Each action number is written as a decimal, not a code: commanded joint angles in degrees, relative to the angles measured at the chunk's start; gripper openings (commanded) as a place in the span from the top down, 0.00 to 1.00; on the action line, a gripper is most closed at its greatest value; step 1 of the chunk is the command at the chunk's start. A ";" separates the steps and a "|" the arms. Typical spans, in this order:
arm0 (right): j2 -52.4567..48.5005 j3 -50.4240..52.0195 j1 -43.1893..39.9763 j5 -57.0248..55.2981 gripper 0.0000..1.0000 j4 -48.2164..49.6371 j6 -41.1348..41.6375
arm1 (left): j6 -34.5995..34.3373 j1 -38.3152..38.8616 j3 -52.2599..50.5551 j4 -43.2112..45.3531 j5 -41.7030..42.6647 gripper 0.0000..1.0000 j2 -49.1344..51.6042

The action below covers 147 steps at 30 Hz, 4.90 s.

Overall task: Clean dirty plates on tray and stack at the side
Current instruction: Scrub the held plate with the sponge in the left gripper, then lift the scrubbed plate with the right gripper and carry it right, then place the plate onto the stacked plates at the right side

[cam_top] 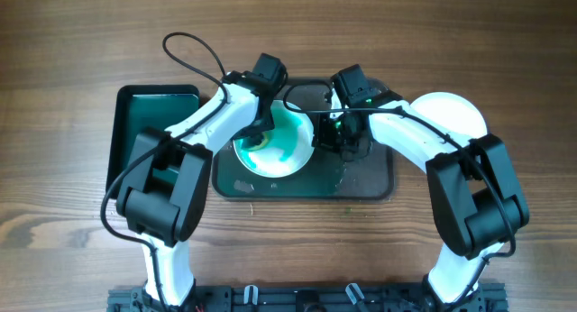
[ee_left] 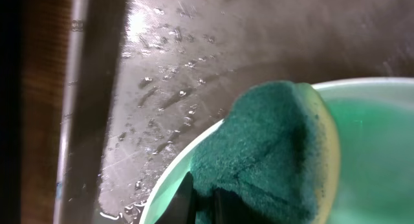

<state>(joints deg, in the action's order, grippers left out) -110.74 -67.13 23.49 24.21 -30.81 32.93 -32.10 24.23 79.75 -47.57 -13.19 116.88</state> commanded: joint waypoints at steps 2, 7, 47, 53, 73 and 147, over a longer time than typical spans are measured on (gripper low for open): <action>-0.50 0.15 -0.96 -2.78 0.96 -0.90 -1.05 | 25.77 -1.57 -2.10 -1.79 40.15 0.96 2.29; -0.50 0.13 -1.05 -1.90 0.96 -0.52 -1.51 | 28.33 -0.74 -2.10 2.82 52.22 0.96 2.29; -0.50 0.13 -1.05 -1.68 0.96 -0.48 -2.19 | 30.12 1.09 -2.10 5.20 56.37 0.96 2.29; -0.50 0.13 -1.05 -1.46 0.96 -0.48 -2.75 | 12.39 1.05 -2.10 14.78 25.44 0.96 2.29; -0.50 0.13 -1.05 -1.49 0.96 -0.55 -2.89 | 0.15 1.03 -1.95 -6.01 10.19 0.96 2.27; 28.41 -0.02 30.25 -102.25 0.96 -15.61 -3.34 | 3.39 -4.68 22.27 -20.55 12.09 0.96 2.29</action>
<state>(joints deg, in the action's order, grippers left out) -83.85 -66.89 53.82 -79.05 -45.39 25.91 -29.41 19.77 101.01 -68.29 -1.37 119.00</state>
